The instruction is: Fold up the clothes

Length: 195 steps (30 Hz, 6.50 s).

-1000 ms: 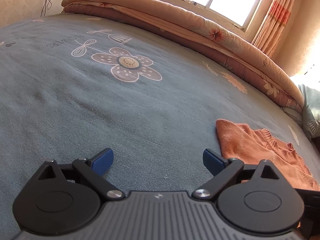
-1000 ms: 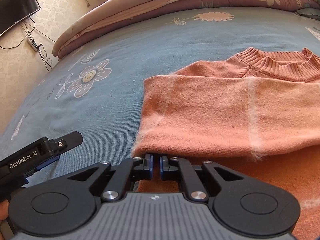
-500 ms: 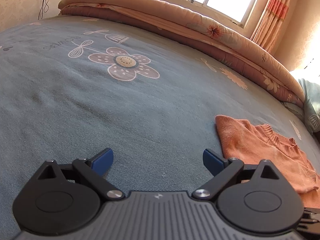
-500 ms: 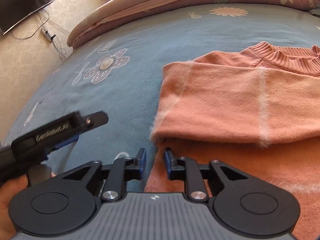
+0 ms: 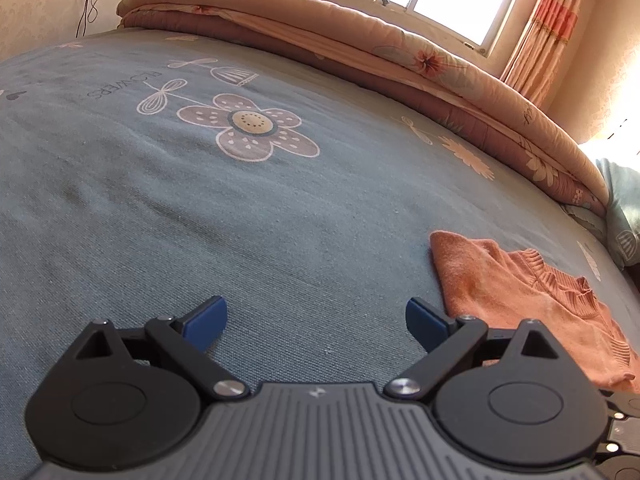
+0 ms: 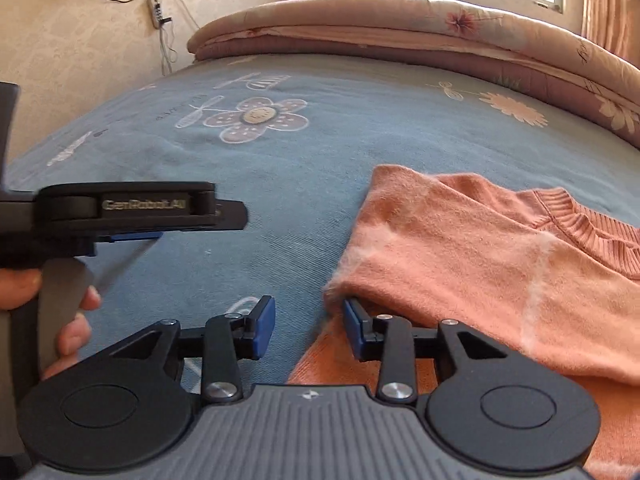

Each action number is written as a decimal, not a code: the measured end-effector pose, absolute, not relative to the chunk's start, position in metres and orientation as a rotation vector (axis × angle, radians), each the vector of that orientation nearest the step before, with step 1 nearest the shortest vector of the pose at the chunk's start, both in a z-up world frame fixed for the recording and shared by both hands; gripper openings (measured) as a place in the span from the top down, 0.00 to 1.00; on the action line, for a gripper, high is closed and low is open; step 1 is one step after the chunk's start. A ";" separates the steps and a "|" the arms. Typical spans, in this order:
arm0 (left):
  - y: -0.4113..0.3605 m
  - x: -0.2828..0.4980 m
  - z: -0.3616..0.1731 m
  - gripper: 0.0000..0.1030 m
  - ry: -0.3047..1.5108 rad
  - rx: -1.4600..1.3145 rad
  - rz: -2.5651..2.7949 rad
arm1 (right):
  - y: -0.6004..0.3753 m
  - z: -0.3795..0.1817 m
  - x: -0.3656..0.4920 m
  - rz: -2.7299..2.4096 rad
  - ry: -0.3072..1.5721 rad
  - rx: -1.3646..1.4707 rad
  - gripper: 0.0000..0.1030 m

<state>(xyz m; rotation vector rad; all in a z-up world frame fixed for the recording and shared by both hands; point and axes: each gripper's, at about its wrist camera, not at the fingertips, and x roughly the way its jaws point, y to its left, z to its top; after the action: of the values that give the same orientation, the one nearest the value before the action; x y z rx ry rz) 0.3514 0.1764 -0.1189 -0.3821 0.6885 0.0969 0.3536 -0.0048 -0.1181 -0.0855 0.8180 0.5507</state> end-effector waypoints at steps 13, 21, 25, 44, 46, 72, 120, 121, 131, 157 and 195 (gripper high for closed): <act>0.176 0.351 -0.119 0.07 0.688 -0.372 0.112 | -0.038 -0.079 0.382 0.462 0.710 0.006 0.93; 0.169 0.354 -0.118 0.07 0.695 -0.339 0.091 | -0.017 -0.121 0.385 0.446 0.756 -0.126 0.92; 0.158 0.352 -0.110 0.07 0.680 -0.314 0.029 | -0.045 -0.091 0.380 0.486 0.759 -0.019 0.86; 0.075 0.378 -0.113 0.01 0.753 -0.376 -0.505 | -0.166 -0.125 0.429 0.505 0.991 0.534 0.39; 0.075 0.380 -0.119 0.01 0.778 -0.340 -0.452 | -0.175 -0.132 0.432 0.523 0.991 0.545 0.39; 0.046 0.356 -0.106 0.01 0.552 -0.198 -0.562 | -0.261 -0.113 0.444 0.258 0.896 0.435 0.29; 0.035 0.366 -0.120 0.01 0.683 -0.132 -0.532 | -0.284 -0.095 0.455 0.237 0.813 0.471 0.25; 0.035 0.366 -0.120 0.01 0.684 -0.132 -0.533 | -0.271 -0.095 0.458 0.307 0.838 0.482 0.25; 0.050 0.360 -0.108 0.01 0.673 -0.092 -0.520 | -0.147 -0.124 0.499 0.646 1.007 0.389 0.24; 0.113 0.348 -0.083 0.01 0.644 -0.103 -0.469 | -0.025 -0.119 0.531 0.684 0.957 0.313 0.23; 0.039 0.354 -0.117 0.01 0.661 0.012 -0.640 | -0.173 -0.111 0.511 0.496 1.015 0.308 0.19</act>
<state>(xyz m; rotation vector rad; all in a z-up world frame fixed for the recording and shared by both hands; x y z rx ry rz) 0.3538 0.0394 -0.1168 0.0119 0.6608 -0.6404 0.5106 -0.1732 -0.1114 0.3078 1.0154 0.4958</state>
